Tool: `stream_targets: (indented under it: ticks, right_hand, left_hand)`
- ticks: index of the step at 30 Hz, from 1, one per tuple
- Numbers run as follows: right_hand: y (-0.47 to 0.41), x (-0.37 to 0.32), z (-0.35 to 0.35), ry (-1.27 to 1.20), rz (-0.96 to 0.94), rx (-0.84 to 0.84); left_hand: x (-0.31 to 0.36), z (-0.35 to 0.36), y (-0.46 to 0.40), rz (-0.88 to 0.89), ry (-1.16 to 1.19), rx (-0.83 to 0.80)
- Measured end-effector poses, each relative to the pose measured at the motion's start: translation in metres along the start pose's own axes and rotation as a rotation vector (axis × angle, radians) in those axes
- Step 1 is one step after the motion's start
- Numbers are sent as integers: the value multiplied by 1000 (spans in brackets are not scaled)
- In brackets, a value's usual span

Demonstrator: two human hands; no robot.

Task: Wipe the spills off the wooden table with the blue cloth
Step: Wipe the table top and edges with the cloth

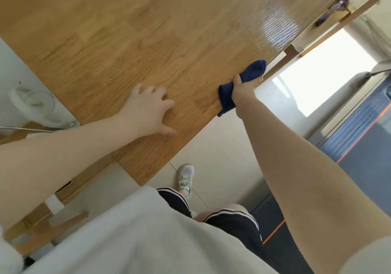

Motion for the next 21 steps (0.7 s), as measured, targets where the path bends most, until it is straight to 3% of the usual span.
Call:
stream_targets:
  ticks: [2, 7, 10, 14, 17, 21]
  right_hand:
    - [14, 11, 7, 6, 17, 3]
    - [23, 26, 13, -22, 98, -32]
    - [-19, -3, -2, -16, 114, -1]
    - [-93, -52, -30, 114, -61, 24]
    - [-128, -81, -54, -19, 1, 126]
    - [-98, -64, -49, -33, -105, -30]
  left_hand:
    - [6, -21, -18, 53, 117, 38]
    - [38, -36, -56, 236, 30, 148]
    - [43, -44, -77, 202, 53, 156]
    - [43, -57, -101, 95, 143, 76]
    - [51, -78, -124, 57, 93, 94]
    - [74, -97, -160, 70, 101, 56]
Point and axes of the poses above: each hand's wrist, its own y-axis away from the middle knuckle, its own z-axis out of the palm, x = y × z, the point moved 7 cm from there along -y, towards the middle knuckle, and after that the axes turned 10 degrees about -y, right-handed, at the moved point
